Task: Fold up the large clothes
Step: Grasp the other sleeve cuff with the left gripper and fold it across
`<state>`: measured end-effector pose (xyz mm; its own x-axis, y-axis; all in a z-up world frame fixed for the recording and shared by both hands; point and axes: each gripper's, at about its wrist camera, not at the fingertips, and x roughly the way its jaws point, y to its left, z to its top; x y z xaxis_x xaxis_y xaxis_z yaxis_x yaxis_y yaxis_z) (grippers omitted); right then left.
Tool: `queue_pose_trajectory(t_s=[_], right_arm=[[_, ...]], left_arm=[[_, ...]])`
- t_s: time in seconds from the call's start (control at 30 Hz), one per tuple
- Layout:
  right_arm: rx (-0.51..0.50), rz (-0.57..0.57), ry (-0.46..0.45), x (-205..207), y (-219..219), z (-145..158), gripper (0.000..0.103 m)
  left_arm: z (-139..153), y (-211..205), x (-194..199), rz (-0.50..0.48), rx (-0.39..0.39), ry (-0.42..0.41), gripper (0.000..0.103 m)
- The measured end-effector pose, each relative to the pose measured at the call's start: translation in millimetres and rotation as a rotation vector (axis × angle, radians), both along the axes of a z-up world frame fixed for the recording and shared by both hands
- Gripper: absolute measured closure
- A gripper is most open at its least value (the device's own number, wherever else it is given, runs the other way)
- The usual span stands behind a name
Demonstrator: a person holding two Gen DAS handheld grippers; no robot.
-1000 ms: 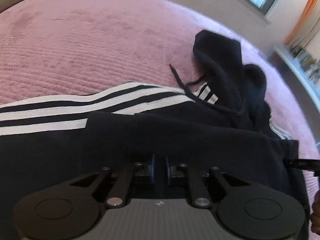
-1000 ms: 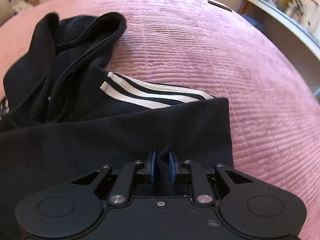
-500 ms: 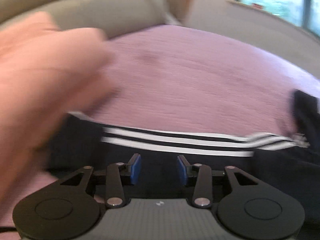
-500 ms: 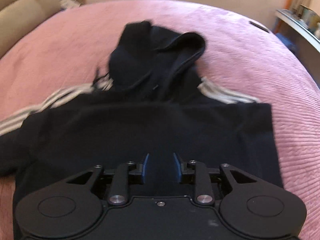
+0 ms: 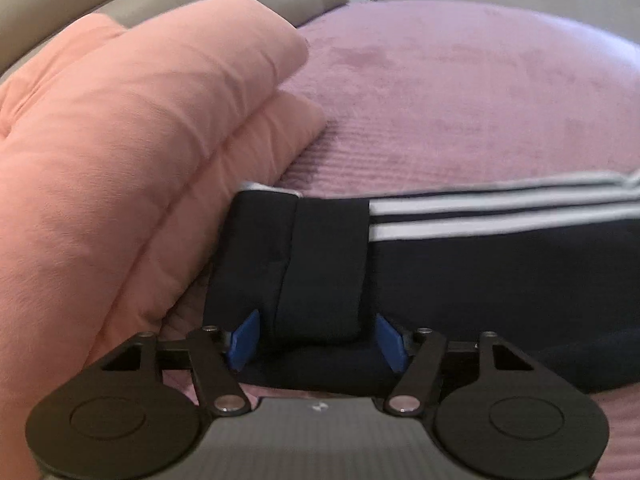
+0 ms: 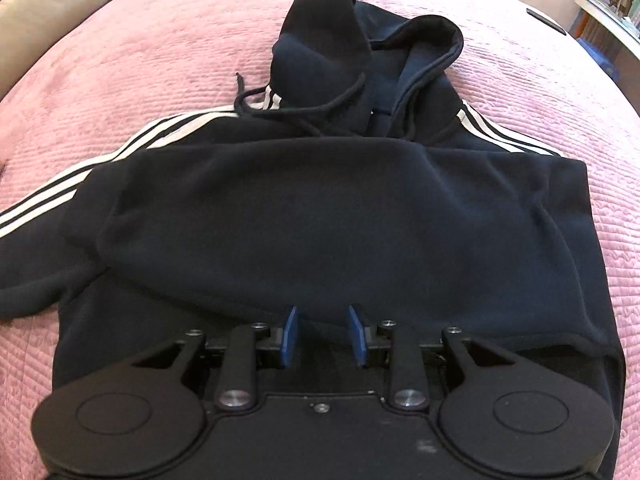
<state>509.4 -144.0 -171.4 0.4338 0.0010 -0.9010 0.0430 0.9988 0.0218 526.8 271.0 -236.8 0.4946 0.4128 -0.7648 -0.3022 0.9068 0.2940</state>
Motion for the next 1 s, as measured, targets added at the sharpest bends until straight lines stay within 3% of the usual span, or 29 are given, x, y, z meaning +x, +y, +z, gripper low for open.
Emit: queue_pose_trajectory(t_s=[0.03, 0.07, 0.1, 0.17, 0.33, 0.47, 0.6, 0.7, 0.83, 1.0], right_arm=[[-0.001, 0.000, 0.001, -1, 0, 0, 0.066], [0.000, 0.000, 0.001, -3, -1, 0, 0.065], [0.002, -0.001, 0.000, -4, -2, -1, 0.064], [0.012, -0.009, 0.004, -7, -5, -3, 0.063], [0.060, -0.019, 0.011, -21, -18, -4, 0.063], [0.105, -0.025, 0.010, -32, -35, -3, 0.063], [0.135, -0.028, 0.015, -39, -57, 1, 0.063], [0.129, -0.019, -0.002, -47, -78, 9, 0.058], [0.148, -0.026, 0.005, -55, -104, 11, 0.058], [0.176, -0.049, -0.001, -64, -129, 15, 0.058]], left_arm=[[-4, 2, -5, -0.011, -0.003, -0.002, 0.053], [-5, 6, -6, -0.023, -0.029, -0.018, 0.068], [-3, 10, -8, -0.032, -0.060, -0.034, 0.077], [7, 11, -13, -0.035, -0.061, -0.075, 0.084], [51, -4, -31, -0.036, -0.165, -0.205, 0.085], [89, -52, -39, -0.116, -0.251, -0.300, 0.085], [110, -110, -36, -0.190, -0.246, -0.323, 0.086], [116, -127, -33, -0.201, -0.257, -0.339, 0.086], [141, -174, -40, -0.323, -0.302, -0.378, 0.086], [159, -258, -33, -0.498, -0.493, -0.447, 0.086]])
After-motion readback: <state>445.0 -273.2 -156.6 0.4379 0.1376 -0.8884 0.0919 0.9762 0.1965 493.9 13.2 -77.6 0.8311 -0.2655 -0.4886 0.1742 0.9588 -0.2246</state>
